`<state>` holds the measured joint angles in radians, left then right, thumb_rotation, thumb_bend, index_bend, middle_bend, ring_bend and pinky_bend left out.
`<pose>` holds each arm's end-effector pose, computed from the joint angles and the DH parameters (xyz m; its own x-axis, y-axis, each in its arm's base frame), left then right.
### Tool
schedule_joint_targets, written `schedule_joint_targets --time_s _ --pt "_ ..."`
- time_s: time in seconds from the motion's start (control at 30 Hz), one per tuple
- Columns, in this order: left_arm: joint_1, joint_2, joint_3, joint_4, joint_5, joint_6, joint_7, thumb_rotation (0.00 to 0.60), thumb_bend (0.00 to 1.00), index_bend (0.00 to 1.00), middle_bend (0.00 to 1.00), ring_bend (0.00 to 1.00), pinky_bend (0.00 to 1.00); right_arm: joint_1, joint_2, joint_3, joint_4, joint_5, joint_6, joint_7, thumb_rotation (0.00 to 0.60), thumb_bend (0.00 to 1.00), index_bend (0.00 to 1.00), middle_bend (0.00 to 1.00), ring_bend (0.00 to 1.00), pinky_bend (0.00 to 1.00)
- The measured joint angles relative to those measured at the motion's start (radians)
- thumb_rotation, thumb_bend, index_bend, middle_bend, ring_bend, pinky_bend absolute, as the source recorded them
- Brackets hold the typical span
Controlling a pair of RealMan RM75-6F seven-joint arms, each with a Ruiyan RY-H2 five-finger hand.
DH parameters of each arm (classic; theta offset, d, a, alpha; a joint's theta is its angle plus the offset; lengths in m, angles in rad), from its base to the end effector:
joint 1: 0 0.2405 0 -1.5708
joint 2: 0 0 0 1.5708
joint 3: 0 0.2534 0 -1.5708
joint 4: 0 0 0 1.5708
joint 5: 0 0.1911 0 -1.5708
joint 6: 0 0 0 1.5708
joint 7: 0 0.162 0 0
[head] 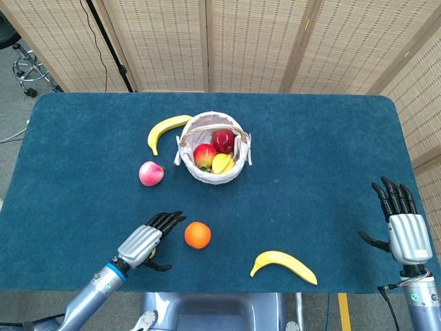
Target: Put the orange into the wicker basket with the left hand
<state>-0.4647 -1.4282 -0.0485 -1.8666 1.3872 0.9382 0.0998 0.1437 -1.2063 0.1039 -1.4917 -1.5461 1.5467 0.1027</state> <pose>-0.1417 0.2298 -0.0042 0.1362 0.5568 0.8194 0.9363 -0.3426 0.0772 -0.2885 -0.2248 0.1731 0.3174 0.1291 0.9395 -0.9368 -0.1109 0.3317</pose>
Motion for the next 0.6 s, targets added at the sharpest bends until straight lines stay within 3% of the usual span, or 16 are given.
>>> schedule_joint_targets --time_s 0.27,0.4,0.5,0.6 --pt "-0.075 -0.101 -0.030 0.127 -0.079 -0.091 -0.021 0.600 0.15 0.00 0.00 0.00 0.00 -0.013 0.017 0.004 -0.011 -0.003 0.023 0.016 0.600 0.00 0.00 0.00 0.00 0.00" --pt "-0.102 -0.149 -0.039 0.192 -0.106 -0.113 -0.026 0.600 0.22 0.01 0.00 0.00 0.00 -0.016 0.021 0.005 -0.015 -0.008 0.030 0.020 0.600 0.00 0.00 0.00 0.00 0.00" --pt "-0.116 -0.182 -0.045 0.236 -0.114 -0.122 -0.039 0.600 0.32 0.16 0.06 0.07 0.11 -0.020 0.024 0.004 -0.019 -0.015 0.039 0.021 0.600 0.00 0.00 0.00 0.00 0.00" --pt "-0.116 -0.214 -0.049 0.270 -0.099 -0.091 -0.041 0.600 0.41 0.38 0.27 0.26 0.31 -0.022 0.028 0.003 -0.025 -0.022 0.046 0.022 0.600 0.00 0.00 0.00 0.00 0.00"
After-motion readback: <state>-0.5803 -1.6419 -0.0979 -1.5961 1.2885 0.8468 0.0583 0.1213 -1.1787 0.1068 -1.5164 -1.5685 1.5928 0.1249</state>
